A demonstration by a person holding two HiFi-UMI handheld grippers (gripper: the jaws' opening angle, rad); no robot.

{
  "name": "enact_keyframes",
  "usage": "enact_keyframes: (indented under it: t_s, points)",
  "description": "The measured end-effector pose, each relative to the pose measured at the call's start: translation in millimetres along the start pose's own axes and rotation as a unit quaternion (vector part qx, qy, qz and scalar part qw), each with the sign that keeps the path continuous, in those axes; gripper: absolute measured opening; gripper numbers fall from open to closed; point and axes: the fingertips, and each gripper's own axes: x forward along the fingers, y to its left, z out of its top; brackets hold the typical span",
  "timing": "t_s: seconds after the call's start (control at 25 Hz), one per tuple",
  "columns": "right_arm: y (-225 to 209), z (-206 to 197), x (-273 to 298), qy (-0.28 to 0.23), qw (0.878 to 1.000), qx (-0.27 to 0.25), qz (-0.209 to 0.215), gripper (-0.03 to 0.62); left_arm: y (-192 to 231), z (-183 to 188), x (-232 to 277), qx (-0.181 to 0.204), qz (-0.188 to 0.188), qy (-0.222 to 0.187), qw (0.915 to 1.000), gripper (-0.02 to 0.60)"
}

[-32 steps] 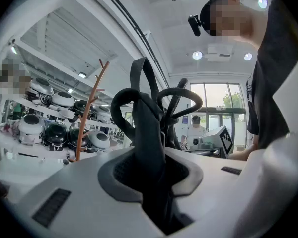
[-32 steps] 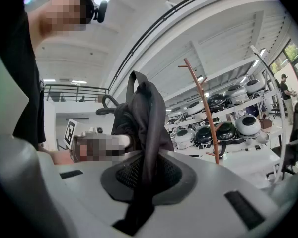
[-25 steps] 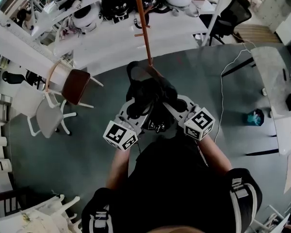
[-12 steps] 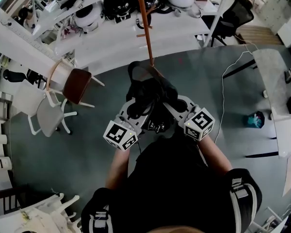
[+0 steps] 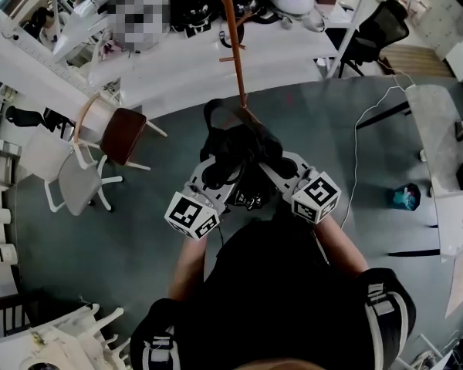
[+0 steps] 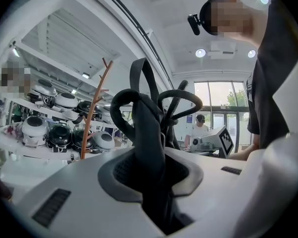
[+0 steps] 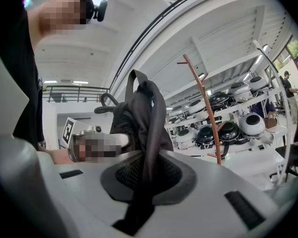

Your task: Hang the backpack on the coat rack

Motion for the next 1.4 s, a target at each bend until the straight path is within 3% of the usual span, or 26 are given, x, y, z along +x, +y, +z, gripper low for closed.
enact_keyframes:
  t_s: [1.4]
  points:
    - [-144.3, 45.2, 23.6, 0.016, 0.997, 0.034, 0.069, 0.052, 55.4, 24.3, 133.8, -0.001, 0.074, 0.009, 0.9972, 0.107]
